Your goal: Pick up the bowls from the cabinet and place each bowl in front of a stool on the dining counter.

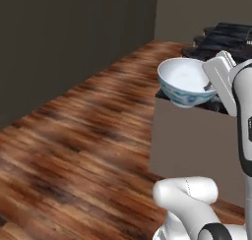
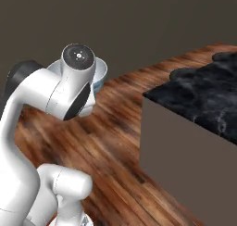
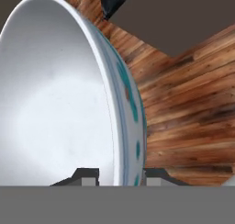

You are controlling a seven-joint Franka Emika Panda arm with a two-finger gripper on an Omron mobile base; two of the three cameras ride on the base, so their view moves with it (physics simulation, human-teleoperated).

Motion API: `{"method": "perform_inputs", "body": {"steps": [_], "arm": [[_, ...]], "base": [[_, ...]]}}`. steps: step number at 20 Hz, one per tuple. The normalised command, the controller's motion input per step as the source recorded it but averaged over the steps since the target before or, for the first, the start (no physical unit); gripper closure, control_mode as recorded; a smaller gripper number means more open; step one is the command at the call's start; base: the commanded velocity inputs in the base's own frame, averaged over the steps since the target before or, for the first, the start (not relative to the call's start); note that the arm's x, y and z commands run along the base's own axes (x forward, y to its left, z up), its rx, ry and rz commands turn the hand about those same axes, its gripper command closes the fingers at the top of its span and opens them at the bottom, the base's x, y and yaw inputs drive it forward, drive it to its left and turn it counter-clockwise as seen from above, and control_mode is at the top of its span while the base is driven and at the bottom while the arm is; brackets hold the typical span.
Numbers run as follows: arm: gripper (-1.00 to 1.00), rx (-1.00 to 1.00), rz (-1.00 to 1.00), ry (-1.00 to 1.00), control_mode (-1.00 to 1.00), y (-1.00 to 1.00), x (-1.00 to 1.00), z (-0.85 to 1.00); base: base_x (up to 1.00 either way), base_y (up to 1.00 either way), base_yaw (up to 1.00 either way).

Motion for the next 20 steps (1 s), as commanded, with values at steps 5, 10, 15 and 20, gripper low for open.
{"method": "perform_inputs", "body": {"steps": [5, 10, 15, 20], "arm": [[1.00, 0.00, 0.00, 0.00, 1.00, 0.00, 0.00, 0.00], [1.00, 0.00, 0.00, 0.00, 1.00, 0.00, 0.00, 0.00], [1.00, 0.00, 0.00, 0.00, 1.00, 0.00, 0.00, 0.00], [1.00, 0.00, 0.00, 0.00, 1.00, 0.00, 0.00, 0.00]], "base": [[0.88, 0.71, -0.67], [0.43, 0.59, -0.78], [0.00, 0.48, -0.87], [0.00, 0.78, -0.77]]}}
